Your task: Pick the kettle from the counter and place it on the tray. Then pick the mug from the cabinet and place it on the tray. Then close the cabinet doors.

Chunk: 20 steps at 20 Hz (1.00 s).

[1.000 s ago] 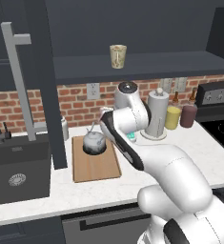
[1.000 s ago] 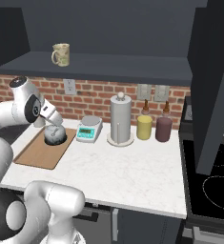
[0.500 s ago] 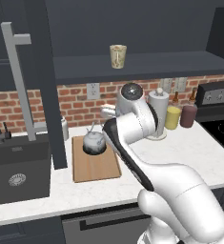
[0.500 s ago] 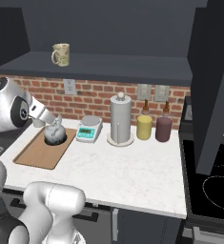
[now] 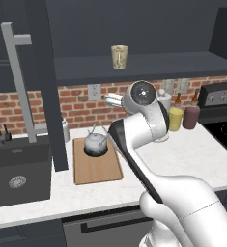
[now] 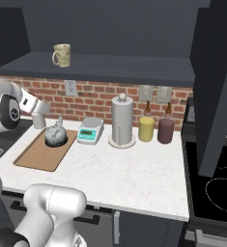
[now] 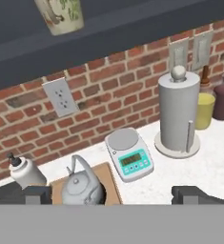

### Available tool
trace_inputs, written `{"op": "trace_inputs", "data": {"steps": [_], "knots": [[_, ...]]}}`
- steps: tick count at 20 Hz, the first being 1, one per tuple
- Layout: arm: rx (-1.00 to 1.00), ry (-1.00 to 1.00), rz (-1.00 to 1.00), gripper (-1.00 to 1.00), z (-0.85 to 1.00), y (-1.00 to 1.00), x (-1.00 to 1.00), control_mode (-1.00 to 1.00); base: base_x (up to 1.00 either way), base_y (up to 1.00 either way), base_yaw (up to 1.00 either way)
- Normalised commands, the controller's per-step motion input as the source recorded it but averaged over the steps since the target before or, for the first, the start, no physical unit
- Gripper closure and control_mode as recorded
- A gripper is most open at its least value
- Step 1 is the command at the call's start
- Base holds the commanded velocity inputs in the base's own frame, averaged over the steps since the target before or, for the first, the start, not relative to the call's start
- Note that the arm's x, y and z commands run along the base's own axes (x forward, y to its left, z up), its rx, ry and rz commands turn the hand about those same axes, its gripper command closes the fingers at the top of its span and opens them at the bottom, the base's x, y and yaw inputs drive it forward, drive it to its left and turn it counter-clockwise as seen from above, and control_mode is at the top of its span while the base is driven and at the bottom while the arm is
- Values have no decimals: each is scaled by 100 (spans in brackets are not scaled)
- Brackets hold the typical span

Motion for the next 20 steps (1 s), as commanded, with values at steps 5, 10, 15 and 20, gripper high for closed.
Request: {"op": "trace_inputs", "data": {"steps": [5, 10, 15, 20], "knots": [[-6, -3, -3, -100, 75, 0, 0, -100, 0, 0, 0], [-6, 6, -6, -100, 31, 0, 11, -100, 0, 0, 0], [-2, 6, -1, -100, 2, -8, 7, -100, 0, 0, 0], [-1, 0, 0, -100, 1, -13, 11, -100, 0, 0, 0]]}}
